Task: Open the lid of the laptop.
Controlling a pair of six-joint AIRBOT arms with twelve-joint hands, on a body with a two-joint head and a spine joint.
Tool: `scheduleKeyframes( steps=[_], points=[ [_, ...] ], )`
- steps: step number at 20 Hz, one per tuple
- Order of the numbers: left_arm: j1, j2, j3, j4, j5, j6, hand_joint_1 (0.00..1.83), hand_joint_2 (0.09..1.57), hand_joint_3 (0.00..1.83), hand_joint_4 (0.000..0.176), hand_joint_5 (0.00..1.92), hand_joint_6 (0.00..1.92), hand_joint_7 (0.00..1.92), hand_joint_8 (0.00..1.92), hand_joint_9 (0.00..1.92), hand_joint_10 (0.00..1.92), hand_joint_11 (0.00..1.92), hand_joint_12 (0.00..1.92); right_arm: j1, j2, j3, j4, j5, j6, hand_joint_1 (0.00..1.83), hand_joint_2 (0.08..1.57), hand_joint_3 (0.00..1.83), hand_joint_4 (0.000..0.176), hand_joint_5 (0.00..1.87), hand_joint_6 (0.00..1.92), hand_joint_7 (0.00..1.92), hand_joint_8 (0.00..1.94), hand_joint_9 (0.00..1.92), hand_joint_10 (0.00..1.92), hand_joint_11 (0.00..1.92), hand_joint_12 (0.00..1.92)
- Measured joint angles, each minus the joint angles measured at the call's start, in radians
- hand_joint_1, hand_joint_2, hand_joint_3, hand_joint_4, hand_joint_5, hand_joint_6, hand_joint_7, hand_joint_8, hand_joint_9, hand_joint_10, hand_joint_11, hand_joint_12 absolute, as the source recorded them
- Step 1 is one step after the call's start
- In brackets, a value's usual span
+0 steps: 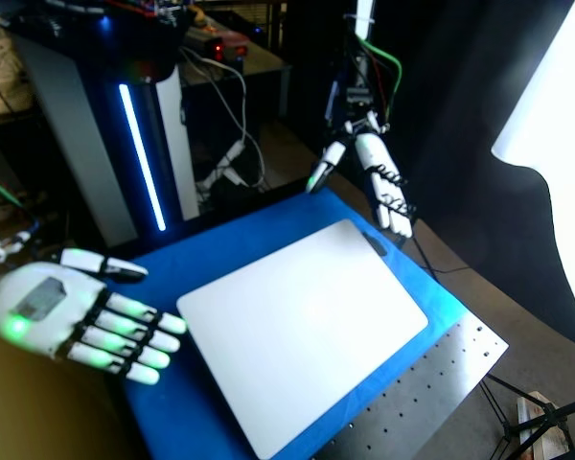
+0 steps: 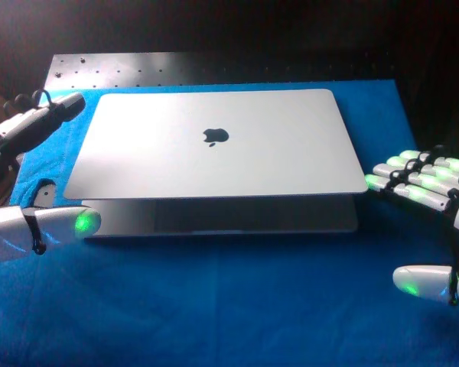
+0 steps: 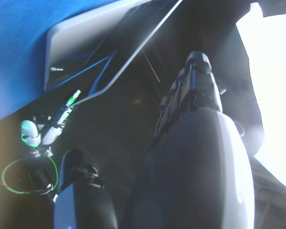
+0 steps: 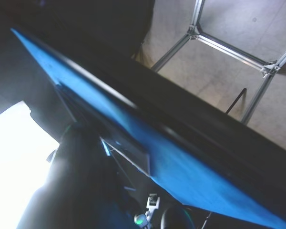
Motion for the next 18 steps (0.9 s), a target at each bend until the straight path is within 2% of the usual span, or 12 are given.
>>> scheduleKeyframes(
  steps=[2, 3, 5, 6, 7, 9, 10, 13, 18],
  points=[
    [0.0, -0.002, 0.0, 0.0, -0.002, 0.0, 0.46, 1.0, 0.0, 0.019, 0.0, 0.0, 0.0, 0.0, 0.0, 0.0, 0.0, 0.0, 0.0, -0.007, 0.002, -0.001, -0.014, 0.0, 0.0, 1.23, 0.0, 0.0, 0.0, 0.0, 0.0, 0.0, 0.0, 0.0, 0.0, 0.0],
    [0.0, -0.003, 0.0, 0.0, -0.001, 0.0, 0.47, 1.01, 0.0, 0.021, 0.0, 0.0, 0.0, 0.0, 0.0, 0.0, 0.0, 0.0, 0.0, -0.011, 0.003, -0.005, -0.02, 0.0, 0.0, 1.23, 0.0, 0.0, 0.0, 0.0, 0.0, 0.0, 0.0, 0.0, 0.0, 0.0],
    [0.0, -0.003, 0.0, 0.0, -0.002, 0.0, 0.46, 1.0, 0.0, 0.05, 0.0, 0.0, 0.0, 0.0, 0.0, 0.0, 0.0, 0.0, 0.003, -0.019, 0.005, -0.016, -0.029, 0.0, 0.0, 1.25, 0.01, 0.0, 0.0, 0.0, 0.0, 0.0, 0.0, 0.0, 0.0, 0.0],
    [0.0, -0.003, 0.0, -0.002, -0.001, 0.0, 0.46, 0.99, 0.0, 0.047, 0.0, 0.0, 0.0, 0.0, 0.0, 0.0, 0.0, 0.0, 0.009, -0.025, 0.009, -0.025, -0.036, 0.0, 0.0, 1.25, 0.01, 0.0, 0.0, 0.0, 0.0, 0.0, 0.0, 0.0, 0.0, 0.0],
    [0.0, -0.003, 0.0, -0.004, 0.0, 0.0, 0.47, 0.99, 0.0, 0.055, 0.0, 0.0, 0.0, 0.0, 0.0, 0.0, 0.0, 0.0, 0.022, -0.032, 0.014, -0.031, -0.049, 0.0, 0.0, 1.25, 0.01, 0.0, 0.0, 0.0, 0.0, 0.0, 0.0, 0.0, 0.0, 0.0],
    [0.0, -0.003, 0.0, -0.003, -0.001, 0.0, 0.47, 0.98, 0.0, 0.039, 0.0, 0.0, 0.0, 0.0, 0.0, 0.0, 0.0, 0.0, 0.051, -0.049, 0.023, -0.056, -0.067, 0.001, 0.0, 1.27, 0.01, 0.0, 0.0, 0.0, 0.0, 0.0, 0.0, 0.0, 0.0, 0.0],
    [0.0, -0.003, 0.0, -0.004, 0.0, 0.0, 0.48, 0.99, 0.0, 0.038, 0.0, 0.0, 0.0, 0.0, 0.0, 0.0, 0.0, 0.0, 0.058, -0.057, 0.026, -0.069, -0.073, 0.001, 0.0, 1.26, 0.01, 0.0, 0.0, 0.0, 0.0, 0.0, 0.0, 0.0, 0.0, 0.0],
    [0.0, -0.003, 0.0, -0.007, -0.002, 0.0, 0.49, 0.98, 0.0, 0.045, 0.0, 0.0, 0.0, 0.0, 0.0, 0.0, 0.0, 0.0, 0.076, -0.075, 0.032, -0.09, -0.09, 0.005, 0.0, 1.26, 0.0, 0.0, 0.0, 0.0, 0.0, 0.0, 0.0, 0.0, 0.0, 0.0],
    [0.0, -0.016, 0.0, -0.016, -0.007, -0.003, 0.51, 0.97, 0.0, 0.044, 0.0, 0.0, 0.0, 0.0, 0.0, 0.0, 0.0, 0.0, 0.113, -0.089, 0.055, -0.082, -0.095, 0.007, 0.0, 1.23, 0.0, 0.0, 0.0, 0.0, 0.0, 0.0, 0.0, 0.0, 0.0, 0.0]
  ],
)
